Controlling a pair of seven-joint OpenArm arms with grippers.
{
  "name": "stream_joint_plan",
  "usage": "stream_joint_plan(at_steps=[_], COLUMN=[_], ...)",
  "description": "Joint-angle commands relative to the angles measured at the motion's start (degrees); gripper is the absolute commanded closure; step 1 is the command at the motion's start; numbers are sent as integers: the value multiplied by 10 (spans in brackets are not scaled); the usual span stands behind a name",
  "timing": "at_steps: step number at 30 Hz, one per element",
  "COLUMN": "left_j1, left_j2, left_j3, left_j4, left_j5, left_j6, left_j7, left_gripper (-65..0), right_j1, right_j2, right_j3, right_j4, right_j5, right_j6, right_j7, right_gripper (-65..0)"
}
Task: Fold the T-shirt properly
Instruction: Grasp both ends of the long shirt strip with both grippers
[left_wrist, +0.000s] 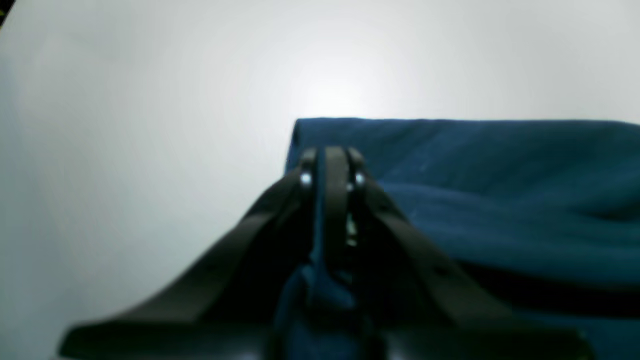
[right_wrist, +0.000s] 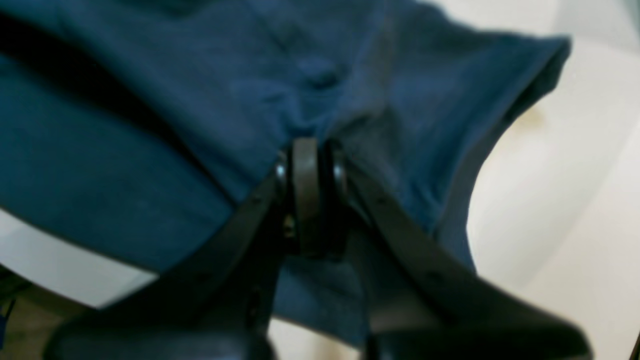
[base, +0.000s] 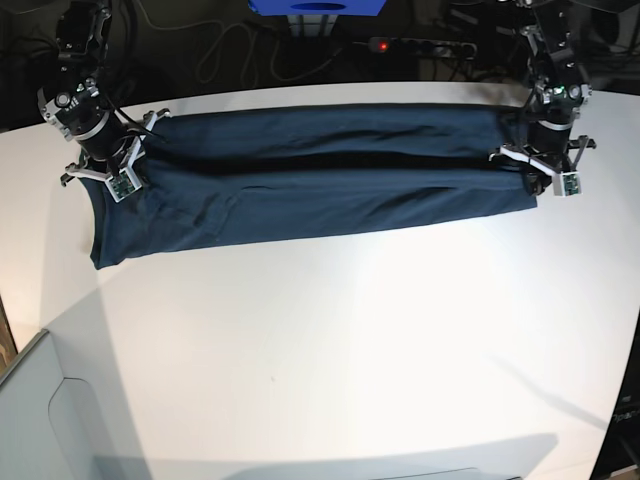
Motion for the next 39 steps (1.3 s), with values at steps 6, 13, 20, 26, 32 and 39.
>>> stream_joint_plan(at_steps=[6, 13, 20, 26, 32, 39], left_j1=[-13, -45, -61, -43, -29, -29], left_j2=[-9, -7, -6, -5, -5, 3], left_j3=[-1, -1, -1, -1, -1, -1], left_j4=[-16, -21, -26, -11, -19, -26], left_j5=[-2, -2, -1, -1, -1, -2], left_j6=[3, 3, 3, 3, 3, 4], left_j7=[-13, -13, -12, -7, -11, -6], left_gripper=[0, 0, 0, 0, 0, 0], right_j1=[2, -11, -8, -9, -8, -8], right_j2=[4, -3, -41, -40, -39, -39], right_j3=[4, 28, 87, 87, 87, 88], right_j4=[8, 32, 50, 31, 13, 15], right_j5=[8, 9, 5, 5, 5, 5], right_j6=[10, 39, 64, 64, 64, 64], right_j7=[12, 13, 8, 10, 10, 8], right_gripper=[-1, -1, -1, -1, -2, -224])
